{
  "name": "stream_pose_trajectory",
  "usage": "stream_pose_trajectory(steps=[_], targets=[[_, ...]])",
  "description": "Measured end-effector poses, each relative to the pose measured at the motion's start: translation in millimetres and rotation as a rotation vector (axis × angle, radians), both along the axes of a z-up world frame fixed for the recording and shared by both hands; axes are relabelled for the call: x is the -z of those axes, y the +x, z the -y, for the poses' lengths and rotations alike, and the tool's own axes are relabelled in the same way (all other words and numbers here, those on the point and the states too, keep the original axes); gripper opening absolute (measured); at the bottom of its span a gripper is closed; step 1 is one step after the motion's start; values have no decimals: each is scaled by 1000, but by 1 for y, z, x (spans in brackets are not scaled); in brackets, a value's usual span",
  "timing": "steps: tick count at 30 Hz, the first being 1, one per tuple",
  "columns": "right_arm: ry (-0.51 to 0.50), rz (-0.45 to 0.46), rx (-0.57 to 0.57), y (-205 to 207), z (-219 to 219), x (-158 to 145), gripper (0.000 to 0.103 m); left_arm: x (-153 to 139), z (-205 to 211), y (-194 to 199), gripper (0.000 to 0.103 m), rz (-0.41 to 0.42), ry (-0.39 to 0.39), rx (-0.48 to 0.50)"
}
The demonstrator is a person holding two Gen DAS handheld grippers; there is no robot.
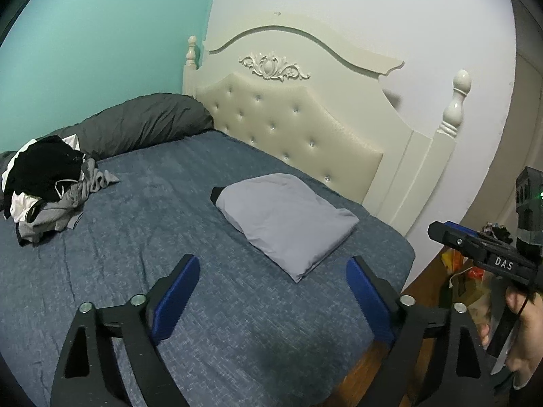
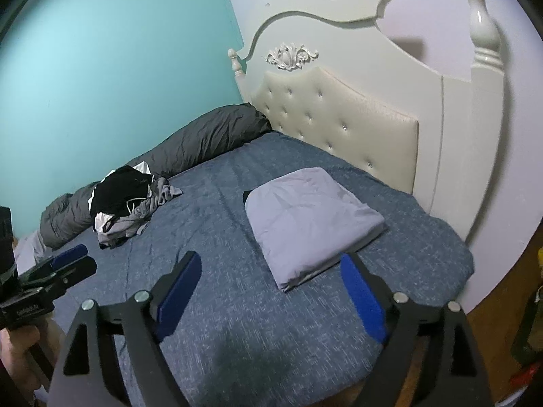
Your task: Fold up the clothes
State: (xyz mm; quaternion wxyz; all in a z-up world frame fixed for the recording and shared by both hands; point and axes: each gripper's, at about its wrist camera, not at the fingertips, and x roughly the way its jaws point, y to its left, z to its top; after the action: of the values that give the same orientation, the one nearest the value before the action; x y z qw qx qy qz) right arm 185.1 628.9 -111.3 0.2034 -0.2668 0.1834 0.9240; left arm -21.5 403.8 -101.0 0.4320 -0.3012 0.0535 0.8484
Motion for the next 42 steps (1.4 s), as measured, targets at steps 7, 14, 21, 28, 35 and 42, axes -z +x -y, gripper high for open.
stream_pose_trajectory(steps=[7,14,21,28,35,42], targets=[[21,-4,10,15,28,-5,96,-5,16,15,103,-25,3,-8],[43,10,35,25,49,-1,100,-6,28,28,103,-41,2,-11],[67,7,41,36,66,0,101,-3,43,35,103,-35,7,-26],[76,4,40,48,79,-2,101,-2,52,45,103,-37,4,-17],[85,-4,36,55,88,-5,101,2,58,55,103,-29,10,-24],[95,-4,30,60,96,-6,101,1,60,62,103,-53,2,-27]])
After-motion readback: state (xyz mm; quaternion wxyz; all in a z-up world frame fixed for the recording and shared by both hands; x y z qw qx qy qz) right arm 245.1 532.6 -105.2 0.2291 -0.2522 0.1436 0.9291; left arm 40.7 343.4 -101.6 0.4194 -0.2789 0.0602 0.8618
